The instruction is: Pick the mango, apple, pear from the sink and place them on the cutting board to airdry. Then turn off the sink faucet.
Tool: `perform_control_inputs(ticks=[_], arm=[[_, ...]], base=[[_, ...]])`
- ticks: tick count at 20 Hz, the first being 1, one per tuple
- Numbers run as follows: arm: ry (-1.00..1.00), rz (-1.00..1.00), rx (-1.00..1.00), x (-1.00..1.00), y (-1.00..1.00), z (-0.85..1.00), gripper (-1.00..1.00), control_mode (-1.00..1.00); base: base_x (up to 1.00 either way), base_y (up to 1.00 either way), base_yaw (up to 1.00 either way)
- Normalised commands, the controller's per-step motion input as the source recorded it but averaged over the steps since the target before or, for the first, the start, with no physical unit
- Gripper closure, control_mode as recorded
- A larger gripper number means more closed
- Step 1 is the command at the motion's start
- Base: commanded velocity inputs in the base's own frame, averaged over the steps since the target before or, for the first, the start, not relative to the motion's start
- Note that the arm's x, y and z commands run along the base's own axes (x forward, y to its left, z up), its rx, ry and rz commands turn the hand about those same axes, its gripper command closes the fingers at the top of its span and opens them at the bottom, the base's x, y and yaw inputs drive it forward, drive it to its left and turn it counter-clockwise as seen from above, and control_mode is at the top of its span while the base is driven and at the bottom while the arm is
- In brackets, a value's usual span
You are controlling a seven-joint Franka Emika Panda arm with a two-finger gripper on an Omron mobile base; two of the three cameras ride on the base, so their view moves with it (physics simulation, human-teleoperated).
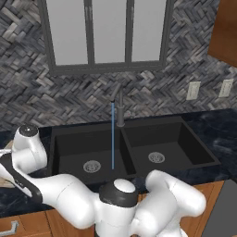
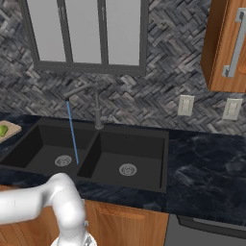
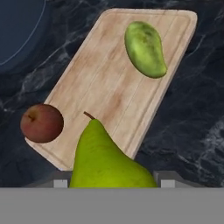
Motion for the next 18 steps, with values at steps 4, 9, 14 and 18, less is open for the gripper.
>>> perform_control_inputs(ticks=[4,9,14,18], arm=[[0.05,0.00,0.00,0.31,0.21,-0.26,1.00,-1.00],[0.05,0.00,0.00,0.29,0.22,-0.22,1.00,-1.00],[0.04,0.00,0.00,0.28,0.26,-0.17,1.00,-1.00],[0.05,0.00,0.00,0.22,0.25,-0.20,1.00,-1.00]], base=[[0.00,0.00,0.00],[0.00,0.00,0.00],[0.00,0.00,0.00],[0.00,0.00,0.00]])
